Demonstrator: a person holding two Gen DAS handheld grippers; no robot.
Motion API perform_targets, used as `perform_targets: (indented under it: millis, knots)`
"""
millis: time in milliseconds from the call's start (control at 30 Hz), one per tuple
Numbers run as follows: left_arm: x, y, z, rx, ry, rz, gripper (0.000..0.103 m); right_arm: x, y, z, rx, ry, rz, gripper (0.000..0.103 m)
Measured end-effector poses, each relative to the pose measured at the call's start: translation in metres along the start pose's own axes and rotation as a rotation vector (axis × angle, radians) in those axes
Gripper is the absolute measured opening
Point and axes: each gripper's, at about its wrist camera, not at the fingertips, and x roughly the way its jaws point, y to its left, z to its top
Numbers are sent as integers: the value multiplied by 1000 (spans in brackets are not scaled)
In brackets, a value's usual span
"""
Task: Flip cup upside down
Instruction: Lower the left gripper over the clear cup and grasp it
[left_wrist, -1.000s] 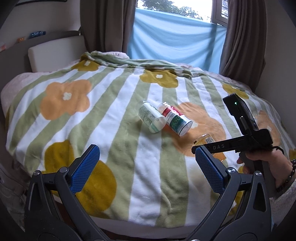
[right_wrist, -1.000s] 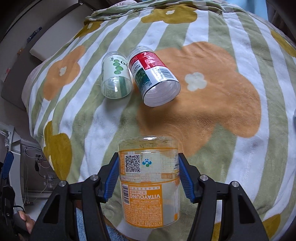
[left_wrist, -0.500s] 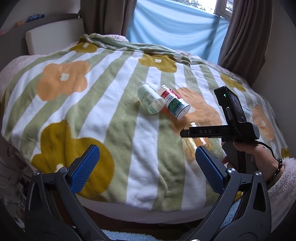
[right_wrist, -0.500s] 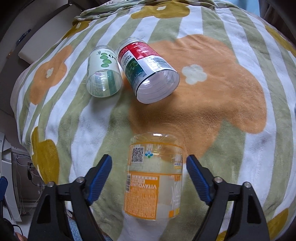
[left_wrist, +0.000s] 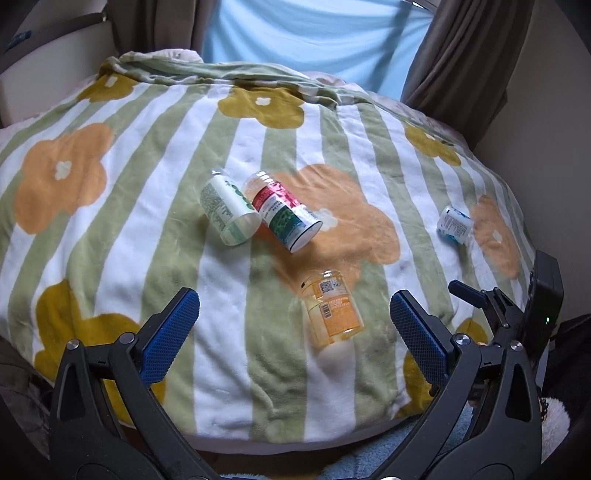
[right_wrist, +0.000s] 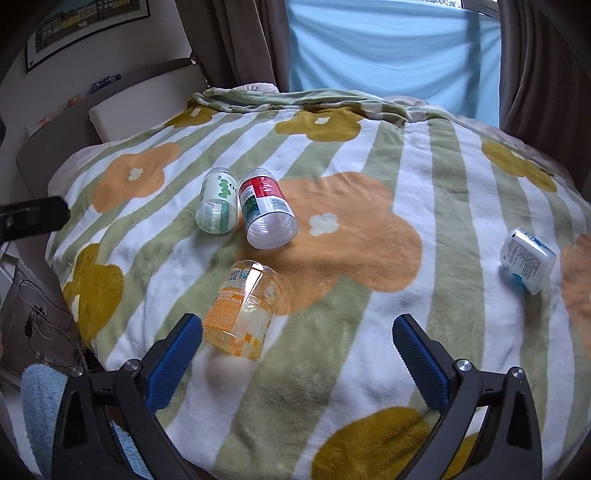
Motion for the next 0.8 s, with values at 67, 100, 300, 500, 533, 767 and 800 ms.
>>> perform_targets:
  millis: [67,100,300,500,533,767,800]
  knots:
    - [20,-12,8,14,46,20,103,-6,-3,-13,-24,-10,-34,103]
    - [31,-17,10,19,70,28,103,-9,-6,-20,-34,-16,-49,103]
    - [96,-33,13,-14,231,21,103,-25,-6,-52,-97,-100,-62,103]
    - [147,-36,9,-60,350,42,103,-38,1,-74,-139,-144,-87,103]
    - [154,-35,10,-75,368,46,102,-39,2,-79,-143,-165,-98,103]
    - [193,-30,11,-134,464,67,98,-33,8,-95,-180,-241,-130,103]
    - [197,-29,11,-148,476,68,93,-31,7,-96,-180,-239,-122,103]
